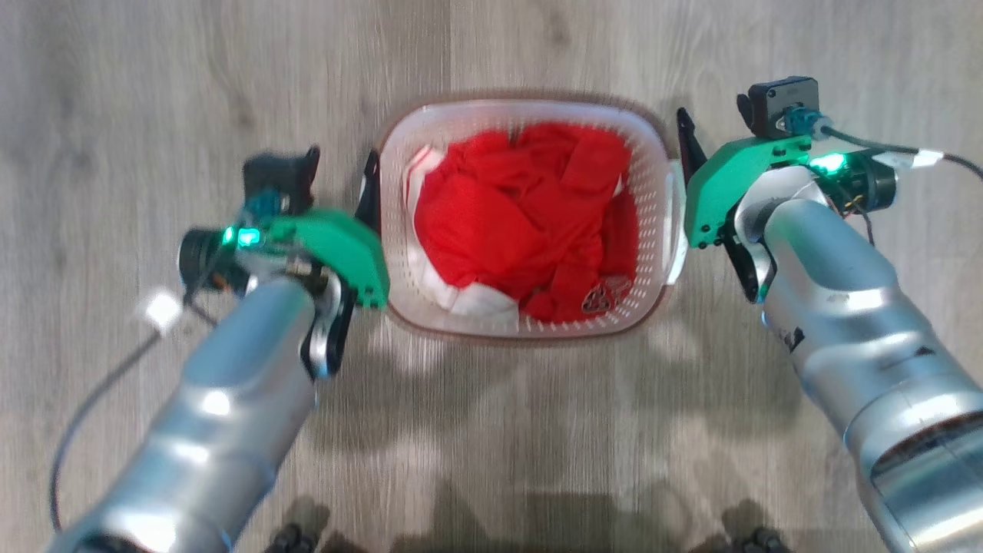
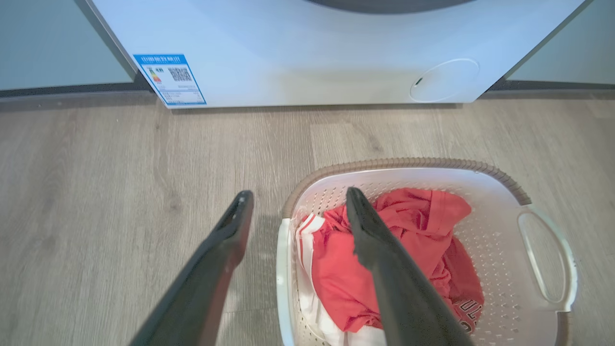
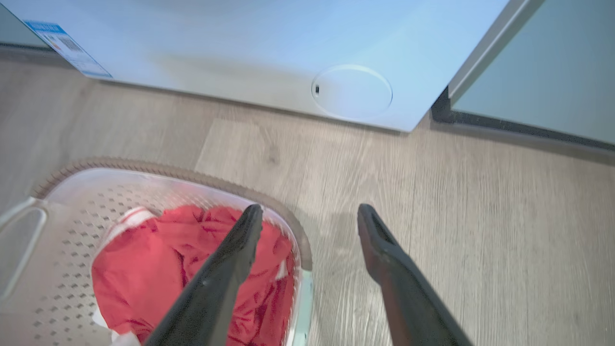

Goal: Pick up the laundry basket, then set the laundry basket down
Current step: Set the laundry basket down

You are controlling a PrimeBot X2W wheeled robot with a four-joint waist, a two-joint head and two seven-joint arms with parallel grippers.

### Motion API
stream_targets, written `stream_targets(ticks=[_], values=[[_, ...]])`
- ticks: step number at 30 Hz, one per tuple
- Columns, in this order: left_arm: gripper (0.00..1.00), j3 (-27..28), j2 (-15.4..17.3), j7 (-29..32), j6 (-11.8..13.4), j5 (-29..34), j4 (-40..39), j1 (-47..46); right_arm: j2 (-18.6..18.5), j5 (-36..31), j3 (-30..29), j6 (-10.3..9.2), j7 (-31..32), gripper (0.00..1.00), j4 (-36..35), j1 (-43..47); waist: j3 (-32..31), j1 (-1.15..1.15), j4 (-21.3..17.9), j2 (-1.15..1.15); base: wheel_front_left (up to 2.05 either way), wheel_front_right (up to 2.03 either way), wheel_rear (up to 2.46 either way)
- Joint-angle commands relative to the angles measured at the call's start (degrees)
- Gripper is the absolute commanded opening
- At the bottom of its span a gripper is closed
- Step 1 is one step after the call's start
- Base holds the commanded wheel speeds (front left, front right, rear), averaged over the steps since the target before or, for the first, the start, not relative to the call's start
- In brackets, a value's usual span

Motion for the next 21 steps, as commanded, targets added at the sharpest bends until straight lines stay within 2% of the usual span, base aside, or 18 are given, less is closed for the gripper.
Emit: stream_targets(ticks=[1, 5, 6, 10, 21], values=[[1.00, 4.1, 2.0, -0.5, 0.7, 2.6, -3.5, 2.0, 1.1, -1.8, -1.0, 0.16, -0.7, 1.00, -3.2, 2.5, -3.9, 0.00, -0.7, 0.00, 0.00, 0.00, 0.00], [1.00, 11.6, 1.2, -0.5, 0.4, 9.8, -11.1, 9.4, 1.1, -6.4, -6.7, 0.16, -0.8, 1.00, -11.2, 8.3, -8.4, 0.00, -0.8, 0.00, 0.00, 0.00, 0.00], [1.00, 11.6, 1.2, -0.5, 0.4, 9.8, -11.1, 9.4, 1.1, -6.4, -6.7, 0.16, -0.8, 1.00, -11.2, 8.3, -8.4, 0.00, -0.8, 0.00, 0.00, 0.00, 0.00], [1.00, 17.2, -0.4, -0.5, -0.8, 15.6, -17.2, 15.7, 1.1, -9.5, -10.6, 0.16, -0.8, 1.00, -19.4, 15.1, -12.9, 0.00, -0.7, 0.00, 0.00, 0.00, 0.00], [1.00, 27.0, -2.9, -0.5, -4.3, 23.9, -26.9, 28.3, 1.1, -11.7, -14.2, 0.16, -0.8, 1.00, -36.7, 31.5, -22.8, 0.00, -1.1, 0.00, 0.00, 0.00, 0.00]])
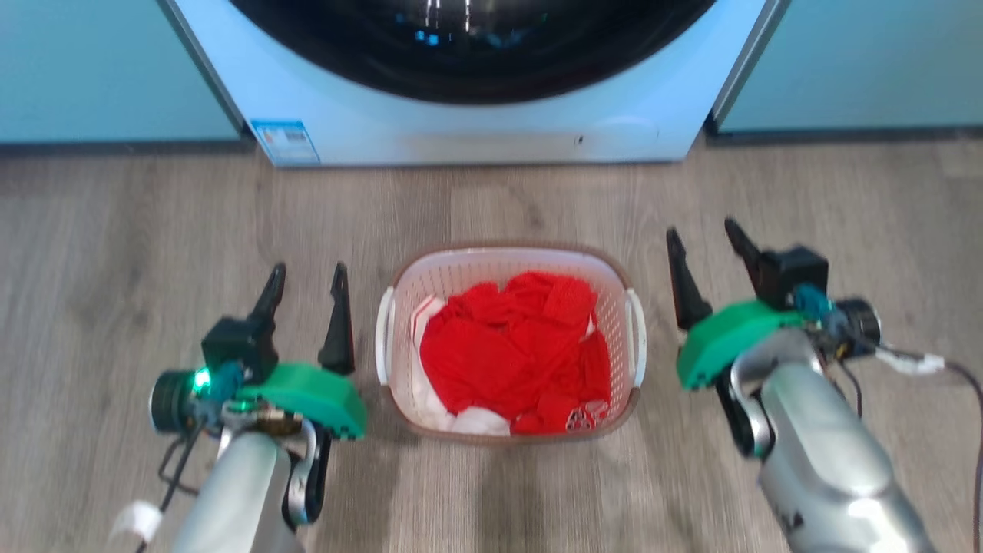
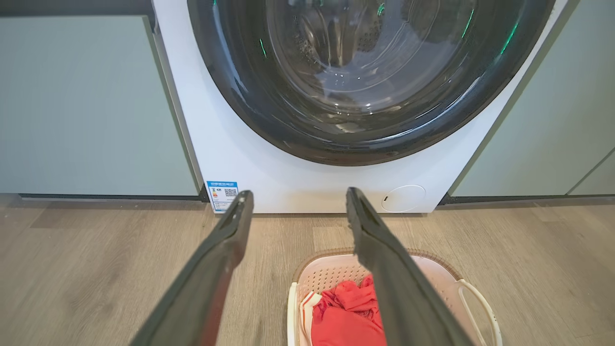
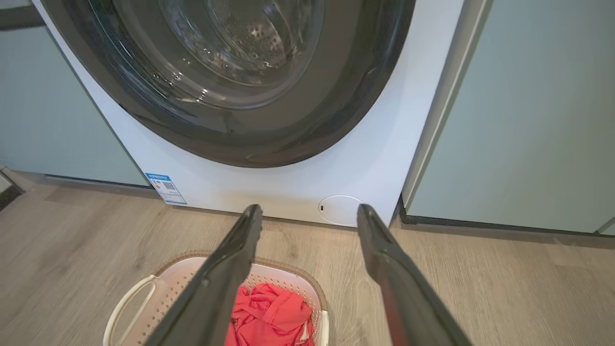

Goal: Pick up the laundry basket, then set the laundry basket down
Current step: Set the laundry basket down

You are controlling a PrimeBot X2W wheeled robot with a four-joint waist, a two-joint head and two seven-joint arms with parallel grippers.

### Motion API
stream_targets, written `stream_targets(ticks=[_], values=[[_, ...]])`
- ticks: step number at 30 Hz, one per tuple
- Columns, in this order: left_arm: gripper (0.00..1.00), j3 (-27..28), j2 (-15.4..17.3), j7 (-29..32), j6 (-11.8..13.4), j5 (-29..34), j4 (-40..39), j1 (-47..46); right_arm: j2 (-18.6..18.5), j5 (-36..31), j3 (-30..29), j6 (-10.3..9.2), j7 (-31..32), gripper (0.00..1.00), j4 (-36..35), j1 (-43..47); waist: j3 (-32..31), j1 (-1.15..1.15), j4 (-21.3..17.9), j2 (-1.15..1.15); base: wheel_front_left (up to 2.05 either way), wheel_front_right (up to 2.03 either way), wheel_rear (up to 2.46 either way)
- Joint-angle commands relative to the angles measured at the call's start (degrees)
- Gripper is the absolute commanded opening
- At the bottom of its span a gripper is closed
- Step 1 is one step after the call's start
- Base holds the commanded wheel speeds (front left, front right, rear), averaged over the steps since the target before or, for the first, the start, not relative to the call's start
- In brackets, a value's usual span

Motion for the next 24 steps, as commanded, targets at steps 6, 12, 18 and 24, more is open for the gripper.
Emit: stream_targets(ticks=[6, 12, 18, 24], values=[[1.00, 4.8, -0.3, -0.5, -0.8, 3.1, -6.5, 5.1, 0.9, -0.9, -1.0, 0.16, -0.8, 1.00, -8.5, 7.0, -5.8, 0.01, -0.4, -0.01, 0.00, 0.00, 0.00], [1.00, 6.6, -0.7, -0.5, -1.1, 4.7, -9.8, 10.8, 0.9, -1.1, -2.5, 0.16, -0.8, 1.00, -14.0, 13.2, -9.3, 0.01, -0.2, -0.01, 0.00, 0.00, 0.00], [1.00, 8.3, -0.9, -0.5, -0.9, 5.6, -11.5, 16.0, 0.9, -0.9, -4.7, 0.16, -0.8, 1.00, -18.6, 19.1, -12.2, 0.01, -0.4, -0.01, 0.00, 0.00, 0.00], [1.00, 9.6, -1.1, -0.5, -1.1, 5.8, -12.8, 18.9, 0.9, -0.9, -5.9, 0.16, -0.8, 1.00, -20.3, 22.4, -13.5, 0.01, -0.9, -0.01, 0.00, 0.00, 0.00]])
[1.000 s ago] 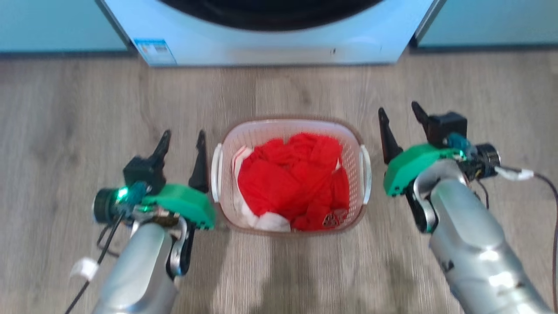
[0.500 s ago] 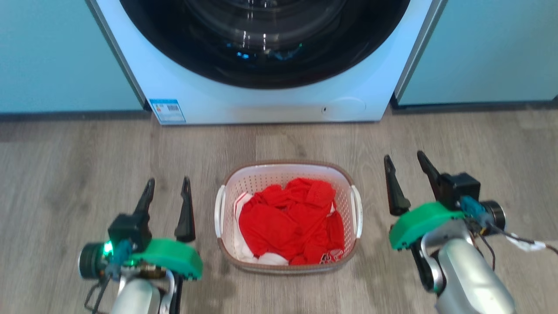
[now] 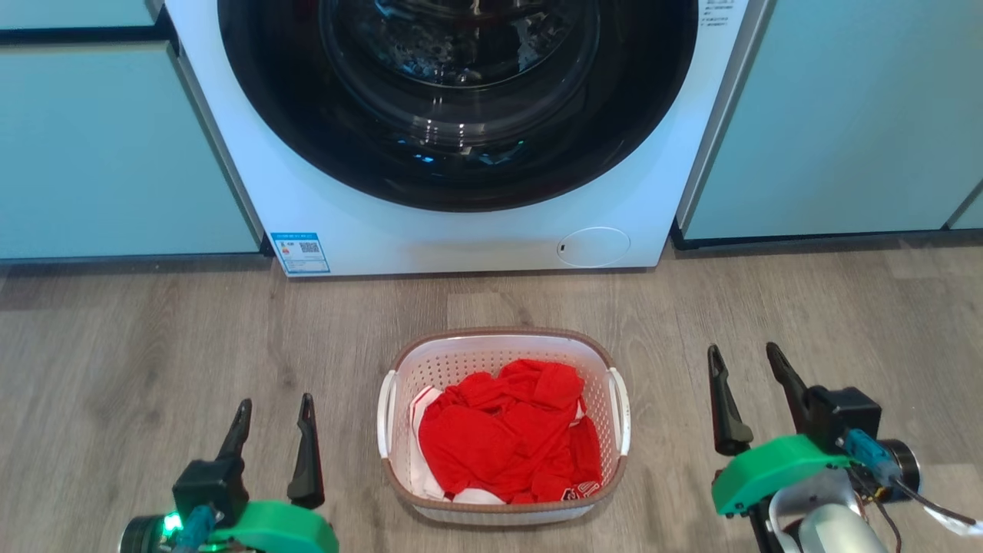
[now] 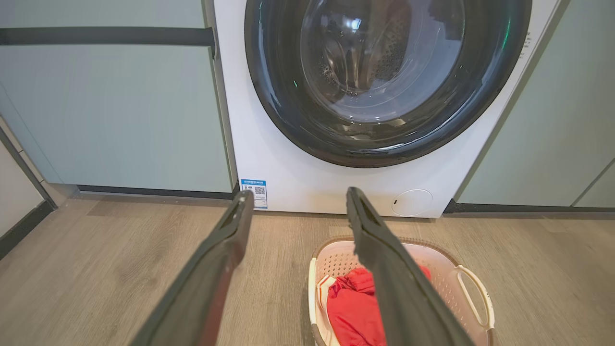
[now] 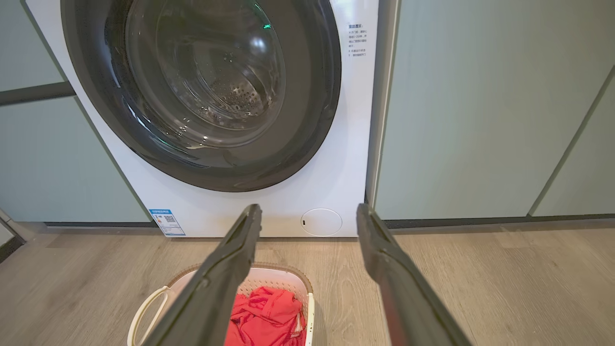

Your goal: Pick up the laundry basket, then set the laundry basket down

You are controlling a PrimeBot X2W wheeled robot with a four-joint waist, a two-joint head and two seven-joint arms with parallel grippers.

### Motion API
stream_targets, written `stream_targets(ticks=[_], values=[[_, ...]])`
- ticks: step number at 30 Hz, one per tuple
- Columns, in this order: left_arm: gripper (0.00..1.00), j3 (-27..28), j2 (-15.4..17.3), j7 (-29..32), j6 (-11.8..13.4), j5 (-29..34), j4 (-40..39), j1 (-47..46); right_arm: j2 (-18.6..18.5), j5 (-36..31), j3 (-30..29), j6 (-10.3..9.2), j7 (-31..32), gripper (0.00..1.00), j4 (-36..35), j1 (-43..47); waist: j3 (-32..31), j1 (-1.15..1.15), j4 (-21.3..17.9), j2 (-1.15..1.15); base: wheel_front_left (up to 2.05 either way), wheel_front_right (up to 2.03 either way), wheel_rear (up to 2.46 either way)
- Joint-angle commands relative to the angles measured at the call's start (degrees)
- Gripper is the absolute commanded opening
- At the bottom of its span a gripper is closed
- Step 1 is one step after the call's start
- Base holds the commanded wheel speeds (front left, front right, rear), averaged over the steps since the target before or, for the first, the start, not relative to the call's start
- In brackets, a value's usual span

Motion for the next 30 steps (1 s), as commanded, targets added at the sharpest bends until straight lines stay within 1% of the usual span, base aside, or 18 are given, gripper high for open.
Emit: stream_targets(ticks=[1, 12, 28, 29, 30], values=[[1.00, 2.3, -0.2, -0.5, -0.1, 0.6, -2.4, -1.8, 0.1, 0.0, 0.9, 0.16, -0.8, 1.00, -2.2, -1.2, -0.2, 0.01, -0.1, -0.01, 0.00, 0.00, 0.00], [1.00, 3.6, -0.4, -0.5, -0.3, 1.2, -3.9, -0.2, 0.1, 0.5, 0.0, 0.16, -0.8, 1.00, -2.5, -0.5, -0.8, 0.01, -0.3, -0.01, 0.00, 0.00, 0.00], [1.00, 4.2, -0.6, -0.5, -0.9, 1.2, -4.4, -0.5, 0.1, 0.5, -1.1, 0.16, -0.8, 1.00, -2.1, -0.7, -0.4, 0.01, 0.3, -0.01, 0.00, 0.00, 0.00], [0.00, 1.9, -0.3, 0.0, -0.9, 1.1, -2.2, 1.7, 0.1, 0.5, -2.0, 0.00, 0.0, 0.00, -0.3, 0.3, -0.4, 0.01, 0.3, -0.01, 0.00, 0.00, 0.00], [0.00, 1.8, -0.3, 0.1, -0.9, 1.0, -1.4, 1.8, 0.1, 0.5, -1.9, 0.00, 0.0, 0.00, 0.5, 0.3, -0.4, 0.01, 0.3, -0.01, 0.00, 0.00, 0.00]])
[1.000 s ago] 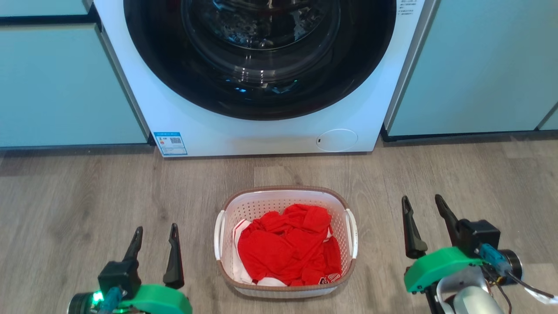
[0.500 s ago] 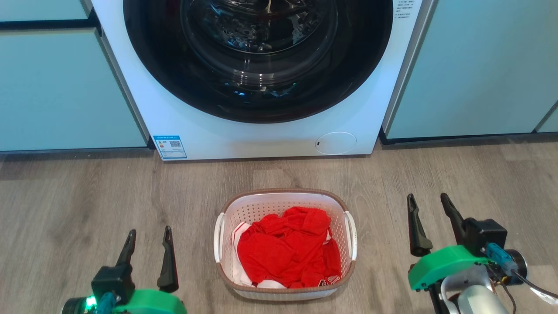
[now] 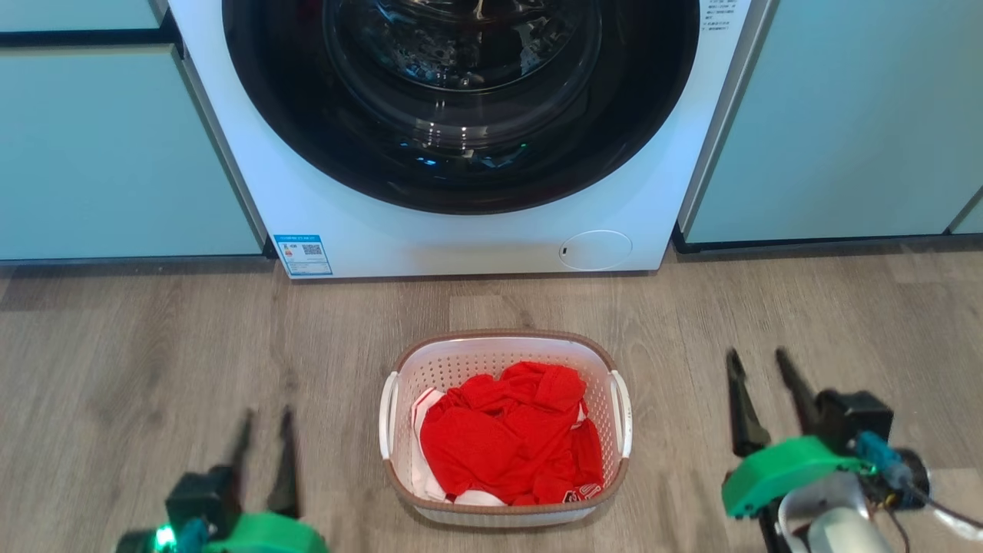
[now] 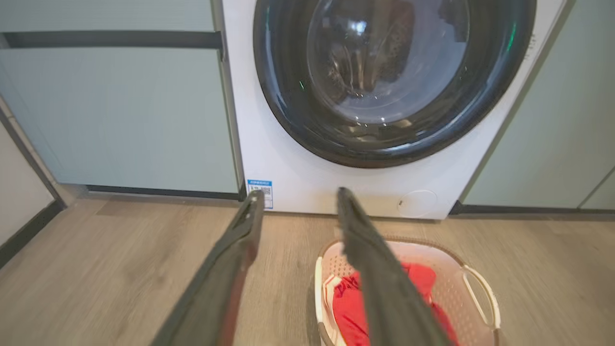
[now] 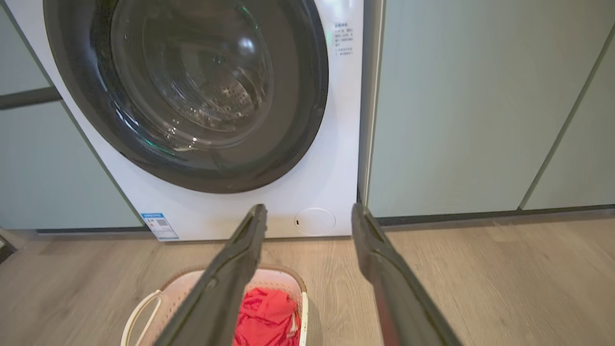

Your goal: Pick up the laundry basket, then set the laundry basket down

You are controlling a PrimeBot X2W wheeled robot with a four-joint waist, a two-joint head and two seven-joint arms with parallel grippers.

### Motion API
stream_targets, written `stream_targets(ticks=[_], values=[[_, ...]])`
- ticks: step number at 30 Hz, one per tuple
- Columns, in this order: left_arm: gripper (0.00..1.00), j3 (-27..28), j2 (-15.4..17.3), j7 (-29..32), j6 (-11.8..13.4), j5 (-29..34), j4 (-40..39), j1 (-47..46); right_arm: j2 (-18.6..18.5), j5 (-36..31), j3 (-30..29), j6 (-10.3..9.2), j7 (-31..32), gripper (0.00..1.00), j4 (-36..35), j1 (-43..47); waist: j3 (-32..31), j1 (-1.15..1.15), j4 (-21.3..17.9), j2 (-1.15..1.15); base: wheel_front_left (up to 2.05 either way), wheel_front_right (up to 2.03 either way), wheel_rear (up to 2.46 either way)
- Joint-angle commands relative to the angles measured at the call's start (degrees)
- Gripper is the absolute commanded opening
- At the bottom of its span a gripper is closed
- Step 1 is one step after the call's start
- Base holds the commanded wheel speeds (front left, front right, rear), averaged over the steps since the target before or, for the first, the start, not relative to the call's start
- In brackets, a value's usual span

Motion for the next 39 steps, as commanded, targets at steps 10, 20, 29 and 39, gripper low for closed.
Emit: stream_targets(ticks=[10, 20, 29, 39], values=[[0.00, 0.3, 0.1, 1.3, -0.5, -4.9, 3.1, 0.3, -0.1, 4.7, -0.1, 0.01, 1.0, 0.00, 2.6, 1.1, 0.1, 0.00, -0.1, 0.00, 0.00, 0.00, 0.00], [0.00, 1.0, 0.3, 2.6, -1.2, -11.1, 3.5, -0.9, -0.3, 10.7, -0.7, 0.02, 2.2, 0.00, 2.4, 0.7, 0.1, 0.00, -0.3, 0.00, 0.00, 0.00, 0.00], [0.00, 1.8, 0.4, 3.9, -1.9, -17.3, 3.9, -2.1, -0.5, 16.5, -1.3, 0.03, 3.5, 0.00, 2.1, 0.2, 0.2, 0.00, -0.4, 0.00, 0.00, 0.00, 0.00], [0.00, 2.7, 0.5, 5.4, -2.7, -24.0, 4.1, -3.4, -0.7, 23.0, -2.0, 0.04, 5.0, 0.00, 1.7, -0.2, 0.3, 0.00, -0.6, 0.00, 0.00, 0.00, 0.00]])
